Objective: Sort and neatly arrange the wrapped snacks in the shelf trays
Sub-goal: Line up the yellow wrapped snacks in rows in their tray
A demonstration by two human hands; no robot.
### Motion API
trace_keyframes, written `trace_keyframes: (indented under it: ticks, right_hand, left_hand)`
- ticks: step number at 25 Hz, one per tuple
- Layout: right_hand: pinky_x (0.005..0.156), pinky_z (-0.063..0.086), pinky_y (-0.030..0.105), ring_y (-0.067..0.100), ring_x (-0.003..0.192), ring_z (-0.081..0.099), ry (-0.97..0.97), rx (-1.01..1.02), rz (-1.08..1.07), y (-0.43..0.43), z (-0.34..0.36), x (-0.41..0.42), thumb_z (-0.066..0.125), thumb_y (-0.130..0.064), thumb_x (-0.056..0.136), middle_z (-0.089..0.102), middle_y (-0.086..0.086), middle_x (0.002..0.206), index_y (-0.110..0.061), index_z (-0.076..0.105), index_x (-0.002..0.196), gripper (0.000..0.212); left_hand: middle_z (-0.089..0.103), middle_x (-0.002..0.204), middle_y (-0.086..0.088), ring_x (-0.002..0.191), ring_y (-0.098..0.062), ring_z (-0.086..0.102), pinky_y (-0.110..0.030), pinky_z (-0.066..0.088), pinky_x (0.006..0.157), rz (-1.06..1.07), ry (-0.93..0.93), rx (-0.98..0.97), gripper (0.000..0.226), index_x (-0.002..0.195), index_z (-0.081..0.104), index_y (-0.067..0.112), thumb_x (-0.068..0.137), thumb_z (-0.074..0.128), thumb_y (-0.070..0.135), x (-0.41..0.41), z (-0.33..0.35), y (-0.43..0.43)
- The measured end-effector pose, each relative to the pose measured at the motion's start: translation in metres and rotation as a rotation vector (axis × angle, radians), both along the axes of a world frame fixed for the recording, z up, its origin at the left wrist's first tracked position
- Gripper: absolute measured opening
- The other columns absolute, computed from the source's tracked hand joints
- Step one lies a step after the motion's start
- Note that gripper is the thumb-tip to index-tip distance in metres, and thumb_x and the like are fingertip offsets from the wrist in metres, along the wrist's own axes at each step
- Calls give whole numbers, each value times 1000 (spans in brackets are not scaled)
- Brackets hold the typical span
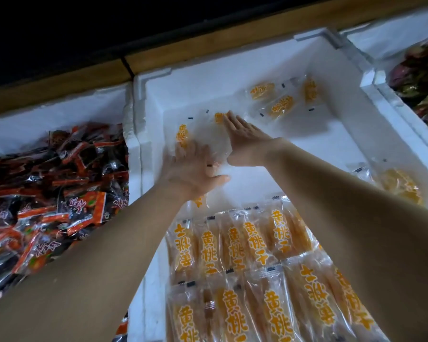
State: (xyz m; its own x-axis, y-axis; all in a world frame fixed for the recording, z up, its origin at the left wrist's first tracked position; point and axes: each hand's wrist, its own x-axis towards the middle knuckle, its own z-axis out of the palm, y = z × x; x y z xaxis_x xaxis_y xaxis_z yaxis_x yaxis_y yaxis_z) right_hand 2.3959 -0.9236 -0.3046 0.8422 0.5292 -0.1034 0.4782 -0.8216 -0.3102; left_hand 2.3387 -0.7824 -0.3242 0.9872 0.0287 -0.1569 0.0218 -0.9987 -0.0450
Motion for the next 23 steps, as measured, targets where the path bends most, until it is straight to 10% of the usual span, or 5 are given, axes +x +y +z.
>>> trace_keyframes:
  ticks: [10,17,23]
  right_hand:
    - [97,37,36,26,125,36,-167,-106,178,-28,-10,-33,59,-20,85,34,3,139,-20,30,141,63]
    - [96,40,43,30,134,27,-84,-209,-53,-33,-3,-26,66,-43,82,11,4,155,-22,5,149,94]
    - [88,43,40,30,122,43,-99,-159,-192,-42,-7,-39,63,-33,87,44,12,131,-5,35,132,60]
  left_hand:
    - [41,135,-3,125,-25,40,-33,28,98,-96,-277,-141,46,133,40,20,94,47,42,-35,15,-6]
    - [-9,159,-14,146,-31,1,-41,11,115,276,-102,-366,64,152,-3,19,102,35,29,19,19,-2]
    - [37,131,-1,122,-21,36,-33,27,83,150,-185,-210,34,121,47,22,93,46,2,16,16,4]
